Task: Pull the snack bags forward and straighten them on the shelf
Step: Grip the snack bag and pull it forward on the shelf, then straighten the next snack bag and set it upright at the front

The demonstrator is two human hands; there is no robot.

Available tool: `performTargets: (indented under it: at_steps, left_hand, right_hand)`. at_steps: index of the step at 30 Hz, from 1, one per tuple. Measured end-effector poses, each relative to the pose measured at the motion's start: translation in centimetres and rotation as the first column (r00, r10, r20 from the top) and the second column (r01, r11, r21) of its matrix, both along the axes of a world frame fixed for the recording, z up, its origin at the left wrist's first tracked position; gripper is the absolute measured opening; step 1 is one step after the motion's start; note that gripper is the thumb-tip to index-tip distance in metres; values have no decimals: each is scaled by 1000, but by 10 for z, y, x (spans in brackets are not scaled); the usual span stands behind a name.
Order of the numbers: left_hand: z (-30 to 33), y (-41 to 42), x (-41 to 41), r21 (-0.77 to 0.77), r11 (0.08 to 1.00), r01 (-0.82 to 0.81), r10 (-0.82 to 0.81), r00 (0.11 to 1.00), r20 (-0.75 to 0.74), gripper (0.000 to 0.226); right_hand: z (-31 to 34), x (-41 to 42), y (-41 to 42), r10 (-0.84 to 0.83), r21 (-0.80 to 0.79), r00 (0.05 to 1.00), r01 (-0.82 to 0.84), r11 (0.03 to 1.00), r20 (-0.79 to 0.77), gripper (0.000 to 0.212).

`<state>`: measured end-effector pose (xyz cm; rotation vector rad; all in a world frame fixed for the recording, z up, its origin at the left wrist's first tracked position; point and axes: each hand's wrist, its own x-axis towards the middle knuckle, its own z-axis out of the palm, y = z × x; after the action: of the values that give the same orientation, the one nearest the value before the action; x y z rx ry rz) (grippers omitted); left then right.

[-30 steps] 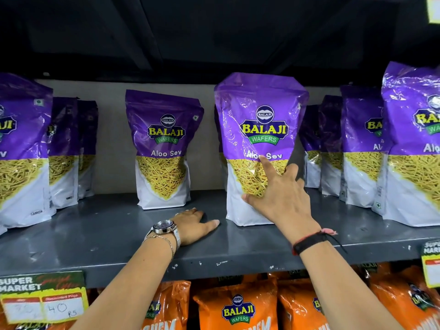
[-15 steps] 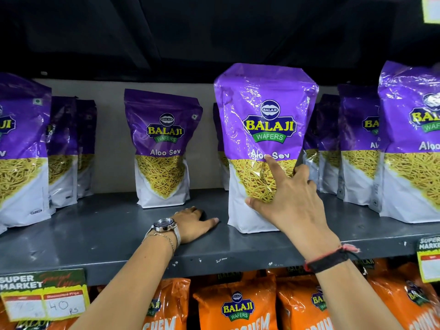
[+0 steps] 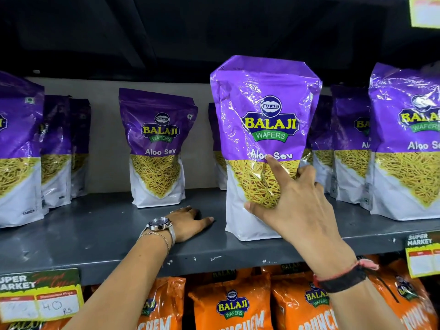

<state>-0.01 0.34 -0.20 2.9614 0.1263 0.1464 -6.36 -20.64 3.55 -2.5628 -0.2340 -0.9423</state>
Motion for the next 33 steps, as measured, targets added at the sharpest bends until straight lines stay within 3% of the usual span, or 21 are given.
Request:
performTargets:
  at_steps: [11, 14, 17, 21, 23, 26, 33]
  left_hand:
    - [4, -3, -7, 2, 1000, 31, -31, 999, 45, 63]
    - [11, 1, -17, -1, 999, 41, -41, 996, 73, 59]
    - [20, 24, -34, 3, 1000, 0, -1, 995, 104, 63]
    - [23, 83, -66, 57, 993, -101, 90, 983, 161, 58]
    - [18, 114, -80, 74, 986, -148, 135, 979, 155, 54]
    - [13, 146, -89, 41, 975, -217, 211, 971, 116, 59]
    - [4, 163, -81, 31, 988, -151, 149, 986, 70, 58]
  right_hand:
    - [-3, -13, -5, 3, 28, 1000, -3, 1000, 8, 103]
    - [1, -23, -4, -29, 50, 981, 20, 999, 194, 92]
    - [6, -30, 17, 89, 111, 888, -154, 982, 450, 64]
    - [15, -24, 80, 283, 31, 803, -350, 936, 524, 48]
    - [20, -11, 121, 343, -13, 819, -380, 925, 459, 50]
    - [28, 23, 182, 378, -1, 893, -390, 921, 245, 63]
    - [20, 94, 257, 273, 61, 961, -271, 961, -41, 98]
